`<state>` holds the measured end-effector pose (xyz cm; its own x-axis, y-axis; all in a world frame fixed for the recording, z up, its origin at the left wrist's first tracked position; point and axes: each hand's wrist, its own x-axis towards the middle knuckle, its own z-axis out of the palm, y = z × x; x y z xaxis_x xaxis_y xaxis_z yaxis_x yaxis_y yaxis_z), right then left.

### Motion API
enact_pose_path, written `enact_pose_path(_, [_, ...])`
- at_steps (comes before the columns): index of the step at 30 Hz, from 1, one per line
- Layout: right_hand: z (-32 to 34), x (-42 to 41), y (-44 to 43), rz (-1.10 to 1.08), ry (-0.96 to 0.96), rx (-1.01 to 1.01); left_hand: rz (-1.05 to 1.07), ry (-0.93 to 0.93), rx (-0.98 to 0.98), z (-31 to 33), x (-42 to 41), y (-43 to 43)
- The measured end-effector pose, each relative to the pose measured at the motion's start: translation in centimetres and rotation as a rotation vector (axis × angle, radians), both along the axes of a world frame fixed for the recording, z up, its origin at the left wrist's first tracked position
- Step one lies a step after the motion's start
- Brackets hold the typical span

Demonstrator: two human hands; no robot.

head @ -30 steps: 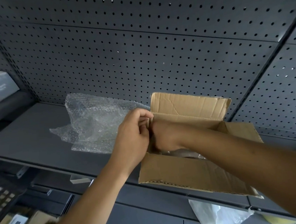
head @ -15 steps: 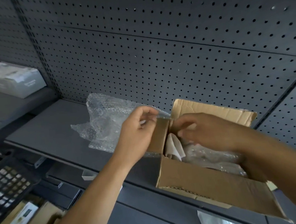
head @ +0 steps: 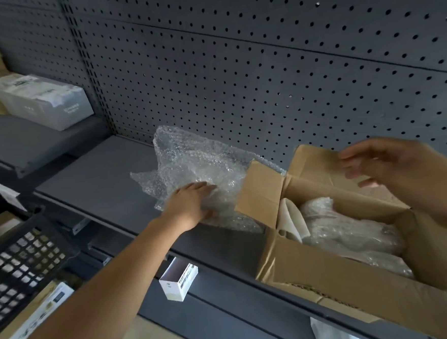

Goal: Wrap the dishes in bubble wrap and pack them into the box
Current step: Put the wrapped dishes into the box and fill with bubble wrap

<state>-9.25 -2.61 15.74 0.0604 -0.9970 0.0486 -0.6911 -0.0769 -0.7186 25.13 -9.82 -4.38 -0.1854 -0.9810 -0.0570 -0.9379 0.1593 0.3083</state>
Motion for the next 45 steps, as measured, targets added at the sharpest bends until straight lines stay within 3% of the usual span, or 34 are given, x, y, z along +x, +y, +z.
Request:
enact_pose_path(7, [0.2, -0.8, -0.3, -0.056, -0.072, -0.015, 0.235, 0.247, -0.282, 2.1, 1.2, 0.2])
enact_pose_path(11, [0.5, -0.6, -0.3, -0.043, -0.069, -0.036, 0.348, 0.491, -0.407, 5.4, 2.0, -0.2])
enact_pose_path(17, [1.2, 1.4, -0.4, -0.017, -0.128, -0.097, 0.356, 0.902, -0.551, 12.4, 2.8, 0.7])
enact_pose_path(22, [1.2, 3.7, -1.4, 0.022, -0.140, -0.085, 0.233, 1.296, -0.416, 17.8, 2.5, 3.0])
enact_pose_path(28, [2.1, 6.5, -2.9, 0.117, -0.363, -0.021, 0.017, 1.494, -0.240, 22.3, -0.4, 5.8])
enact_pose_path(34, [3.0, 6.1, -4.2, 0.274, -0.531, 0.069, -0.057, 1.416, -0.103, 24.0, -3.5, 7.0])
enact_pose_path(38, [2.7, 5.3, -3.6, 0.322, -0.755, 0.190, -0.090, 1.316, -0.033, 24.6, -5.0, 7.7])
enact_pose_path(41, [2.6, 4.6, -2.9, 0.282, -0.857, 0.148, -0.211, 1.176, 0.057, 25.4, -5.8, 8.4])
enact_pose_path(45, [3.2, 3.4, -1.9, 0.112, -0.884, 0.013, -0.372, 1.057, 0.005, 26.7, -8.7, 9.9])
